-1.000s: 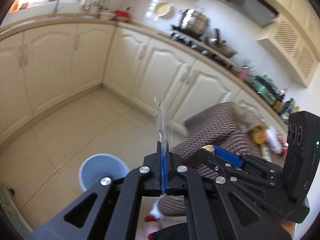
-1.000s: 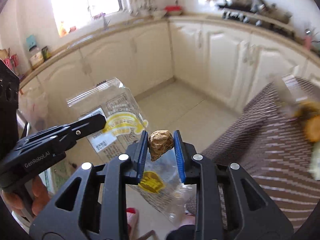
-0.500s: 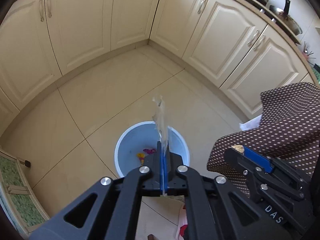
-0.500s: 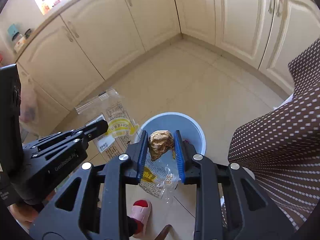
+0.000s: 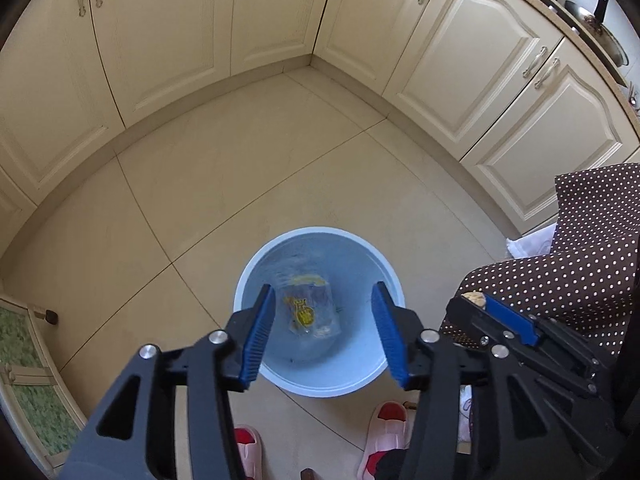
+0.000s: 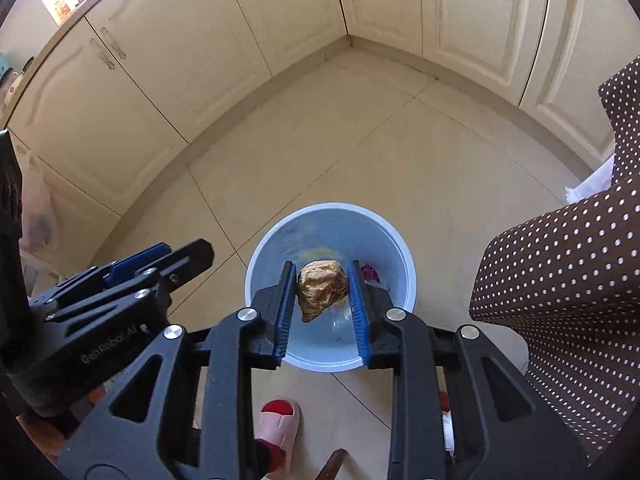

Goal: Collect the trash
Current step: 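Carry both items over the blue bucket and open both tools to drop them, then grasp the green wrapper strip with the left tool while the right tool grasps the orange peel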

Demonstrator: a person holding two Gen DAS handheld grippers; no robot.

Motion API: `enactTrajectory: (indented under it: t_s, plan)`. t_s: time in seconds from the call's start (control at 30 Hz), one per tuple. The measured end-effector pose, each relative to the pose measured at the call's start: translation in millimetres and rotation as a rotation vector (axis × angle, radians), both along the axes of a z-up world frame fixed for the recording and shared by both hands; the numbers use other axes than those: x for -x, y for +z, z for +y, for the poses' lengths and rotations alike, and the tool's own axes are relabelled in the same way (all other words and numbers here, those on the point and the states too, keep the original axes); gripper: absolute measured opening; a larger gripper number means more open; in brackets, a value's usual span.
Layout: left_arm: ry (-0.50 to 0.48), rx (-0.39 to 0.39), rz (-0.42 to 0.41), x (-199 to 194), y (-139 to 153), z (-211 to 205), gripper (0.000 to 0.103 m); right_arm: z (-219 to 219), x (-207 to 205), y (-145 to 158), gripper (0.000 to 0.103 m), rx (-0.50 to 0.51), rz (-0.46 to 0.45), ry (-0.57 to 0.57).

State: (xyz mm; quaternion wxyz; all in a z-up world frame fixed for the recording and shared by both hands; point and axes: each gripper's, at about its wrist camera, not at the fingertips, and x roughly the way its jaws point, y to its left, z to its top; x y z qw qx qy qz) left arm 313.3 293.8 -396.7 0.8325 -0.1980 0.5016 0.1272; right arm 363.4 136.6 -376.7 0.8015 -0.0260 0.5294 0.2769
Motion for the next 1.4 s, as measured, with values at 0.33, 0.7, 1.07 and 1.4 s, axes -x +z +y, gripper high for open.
enactTrajectory:
  t_s: [0.33,0.7,1.07,1.4]
  plan:
    - [0.023,-0.007,0.007,8,0,7,0.049,14,-2,-4,0.026,0.0,-0.003,0.013]
    - [0.056,-0.019,-0.047,22,29,17,0.054,24,2,25,0.029,-0.021,-0.065,0.014]
    - [0.042,-0.097,-0.161,56,100,-11,0.057,-13,32,96,0.042,-0.051,-0.193,-0.019]
    - [-0.074,-0.13,-0.315,104,185,-87,0.06,-88,99,187,0.043,-0.084,-0.398,-0.093]
